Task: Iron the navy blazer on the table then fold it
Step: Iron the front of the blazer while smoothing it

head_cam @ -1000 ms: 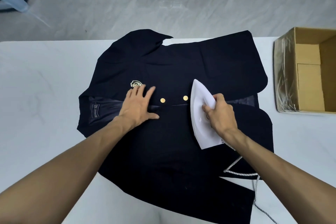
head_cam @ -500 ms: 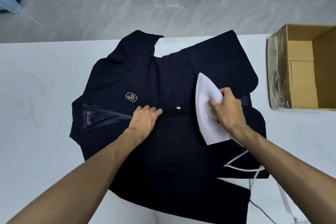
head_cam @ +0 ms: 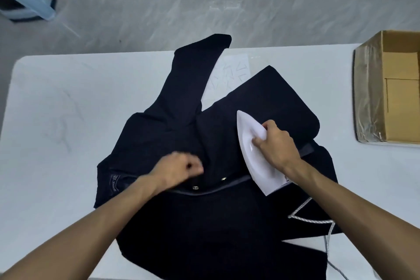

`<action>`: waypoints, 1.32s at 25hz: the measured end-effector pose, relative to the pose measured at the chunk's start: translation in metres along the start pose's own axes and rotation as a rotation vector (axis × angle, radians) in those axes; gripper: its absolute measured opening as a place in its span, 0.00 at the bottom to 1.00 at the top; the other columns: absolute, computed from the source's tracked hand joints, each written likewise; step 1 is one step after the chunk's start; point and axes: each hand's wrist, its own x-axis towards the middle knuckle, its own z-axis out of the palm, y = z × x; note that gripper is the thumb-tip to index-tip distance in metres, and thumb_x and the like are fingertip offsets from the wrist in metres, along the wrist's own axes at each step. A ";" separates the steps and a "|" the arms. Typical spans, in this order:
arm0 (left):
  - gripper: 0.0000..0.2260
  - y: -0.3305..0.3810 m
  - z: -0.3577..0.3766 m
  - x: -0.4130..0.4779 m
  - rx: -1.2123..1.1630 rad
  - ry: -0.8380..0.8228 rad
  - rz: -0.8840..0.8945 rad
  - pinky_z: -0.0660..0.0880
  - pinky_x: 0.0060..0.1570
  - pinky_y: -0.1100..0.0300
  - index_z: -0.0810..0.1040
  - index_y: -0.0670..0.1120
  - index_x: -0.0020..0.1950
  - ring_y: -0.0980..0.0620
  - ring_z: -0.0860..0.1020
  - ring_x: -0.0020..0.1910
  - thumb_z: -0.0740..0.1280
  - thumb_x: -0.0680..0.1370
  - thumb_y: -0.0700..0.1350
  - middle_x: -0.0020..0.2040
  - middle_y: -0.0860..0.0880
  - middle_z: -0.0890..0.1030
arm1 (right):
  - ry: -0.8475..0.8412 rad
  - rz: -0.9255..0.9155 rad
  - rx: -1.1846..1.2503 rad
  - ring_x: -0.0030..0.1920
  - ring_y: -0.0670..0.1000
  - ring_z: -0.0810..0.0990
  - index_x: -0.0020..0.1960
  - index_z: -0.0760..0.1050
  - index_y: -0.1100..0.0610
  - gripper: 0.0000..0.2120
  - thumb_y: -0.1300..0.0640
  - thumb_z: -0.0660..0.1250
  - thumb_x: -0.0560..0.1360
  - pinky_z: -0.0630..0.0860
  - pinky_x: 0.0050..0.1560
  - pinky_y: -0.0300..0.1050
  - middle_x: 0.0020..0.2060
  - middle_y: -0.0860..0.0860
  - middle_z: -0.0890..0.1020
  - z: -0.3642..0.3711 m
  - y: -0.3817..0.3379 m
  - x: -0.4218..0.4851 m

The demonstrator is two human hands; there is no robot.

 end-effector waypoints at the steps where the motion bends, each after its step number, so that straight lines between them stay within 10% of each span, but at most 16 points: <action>1: 0.12 -0.001 -0.013 0.017 -0.113 0.280 -0.044 0.72 0.63 0.51 0.81 0.51 0.60 0.48 0.78 0.57 0.71 0.77 0.50 0.58 0.50 0.81 | 0.003 -0.006 -0.043 0.41 0.56 0.79 0.59 0.68 0.55 0.14 0.51 0.65 0.77 0.78 0.43 0.53 0.42 0.52 0.79 0.004 0.000 0.001; 3: 0.24 -0.002 -0.051 0.058 -0.230 0.698 -0.214 0.67 0.68 0.52 0.73 0.44 0.69 0.43 0.72 0.65 0.73 0.76 0.48 0.66 0.43 0.75 | 0.019 -0.009 -0.081 0.41 0.57 0.78 0.60 0.67 0.56 0.14 0.52 0.64 0.78 0.77 0.43 0.52 0.41 0.52 0.78 0.008 0.001 0.002; 7: 0.40 -0.007 -0.109 0.122 -0.216 0.663 -0.486 0.61 0.73 0.48 0.57 0.40 0.78 0.38 0.63 0.73 0.73 0.75 0.56 0.74 0.38 0.65 | 0.141 -0.150 -0.133 0.36 0.57 0.76 0.64 0.65 0.55 0.15 0.53 0.61 0.79 0.75 0.36 0.50 0.37 0.53 0.78 0.012 -0.003 0.006; 10: 0.26 0.018 -0.086 0.117 0.264 0.747 -0.144 0.67 0.67 0.48 0.67 0.41 0.72 0.38 0.68 0.67 0.69 0.78 0.48 0.70 0.39 0.68 | 0.166 -0.132 -0.138 0.37 0.58 0.75 0.64 0.65 0.56 0.14 0.54 0.59 0.79 0.72 0.36 0.49 0.38 0.54 0.77 0.006 -0.006 0.014; 13: 0.20 0.068 -0.027 0.091 0.509 0.385 0.275 0.70 0.61 0.47 0.70 0.44 0.71 0.40 0.71 0.63 0.63 0.80 0.49 0.69 0.43 0.70 | 0.161 0.077 0.080 0.39 0.57 0.79 0.61 0.68 0.53 0.14 0.52 0.60 0.77 0.77 0.39 0.50 0.41 0.53 0.79 -0.015 0.014 0.011; 17: 0.37 0.111 0.050 0.081 0.634 0.042 0.141 0.63 0.70 0.47 0.56 0.47 0.78 0.40 0.63 0.71 0.63 0.77 0.66 0.78 0.39 0.54 | 0.180 0.343 0.383 0.30 0.52 0.77 0.51 0.73 0.57 0.08 0.54 0.63 0.76 0.71 0.22 0.35 0.37 0.53 0.80 -0.055 0.057 -0.009; 25: 0.15 0.133 0.088 0.084 0.658 0.113 0.223 0.74 0.52 0.55 0.72 0.53 0.65 0.48 0.71 0.59 0.68 0.79 0.44 0.71 0.45 0.63 | 0.232 0.350 0.392 0.31 0.55 0.78 0.52 0.73 0.56 0.10 0.51 0.65 0.75 0.70 0.25 0.41 0.38 0.56 0.82 -0.076 0.107 -0.034; 33: 0.11 0.134 0.134 0.044 0.450 -0.183 0.536 0.71 0.65 0.55 0.75 0.48 0.65 0.51 0.66 0.71 0.60 0.84 0.44 0.77 0.52 0.64 | 0.200 0.308 0.357 0.31 0.52 0.78 0.54 0.71 0.57 0.10 0.52 0.65 0.76 0.69 0.26 0.41 0.40 0.53 0.79 -0.087 0.123 -0.059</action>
